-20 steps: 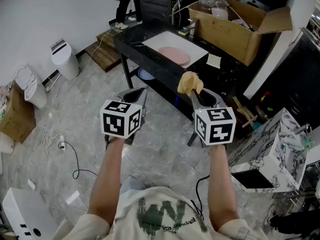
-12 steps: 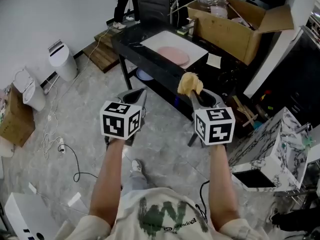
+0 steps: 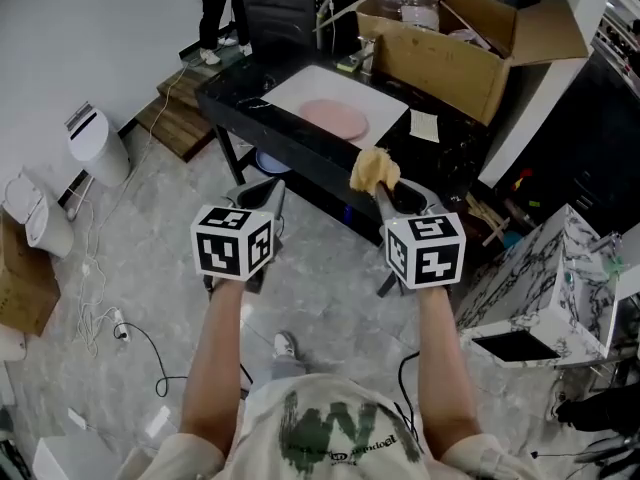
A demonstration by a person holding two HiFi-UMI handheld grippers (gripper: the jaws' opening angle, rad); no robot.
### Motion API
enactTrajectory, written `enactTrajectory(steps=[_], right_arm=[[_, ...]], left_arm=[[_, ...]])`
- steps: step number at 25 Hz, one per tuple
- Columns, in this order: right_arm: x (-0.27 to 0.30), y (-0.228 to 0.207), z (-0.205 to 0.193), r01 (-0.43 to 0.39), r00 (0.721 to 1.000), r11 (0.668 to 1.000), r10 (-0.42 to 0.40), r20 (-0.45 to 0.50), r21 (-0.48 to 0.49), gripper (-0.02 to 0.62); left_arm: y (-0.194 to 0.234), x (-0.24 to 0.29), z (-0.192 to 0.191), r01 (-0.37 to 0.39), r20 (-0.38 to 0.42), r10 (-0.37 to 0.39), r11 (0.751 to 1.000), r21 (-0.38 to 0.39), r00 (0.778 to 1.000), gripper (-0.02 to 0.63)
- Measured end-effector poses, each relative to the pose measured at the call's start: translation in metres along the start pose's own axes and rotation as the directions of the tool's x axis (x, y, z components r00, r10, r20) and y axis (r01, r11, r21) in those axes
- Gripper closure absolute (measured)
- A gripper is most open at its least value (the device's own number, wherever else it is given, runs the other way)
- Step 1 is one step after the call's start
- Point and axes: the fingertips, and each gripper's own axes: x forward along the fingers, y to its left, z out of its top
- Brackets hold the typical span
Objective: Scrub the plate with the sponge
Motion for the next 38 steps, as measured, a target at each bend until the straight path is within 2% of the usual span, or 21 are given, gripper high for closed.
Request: enactTrajectory(steps=[15, 27, 38], right_arm=[[0.078, 0.027, 0.034, 0.152, 0.987, 0.988, -0.150, -0.059, 0.040, 0.532], [0.102, 0.032, 0.044, 0.235, 0.971, 0.971, -0.231, -0.066, 0.054, 0.532], [0.111, 0.022, 0.039, 0.269, 0.963, 0.958, -0.264, -0.056, 0.097, 0.532]], left_arm=[[0.097, 0.048, 0.028, 0.162, -0.038, -0.161, 0.987, 0.017, 0.986, 0.601], [0.123, 0.067, 0.035, 0.244, -0.048, -0.242, 0.968, 0.049, 0.969, 0.601], [0.124, 0.083, 0.032, 0.272, -0.070, -0.266, 0.957, 0.097, 0.961, 0.601]])
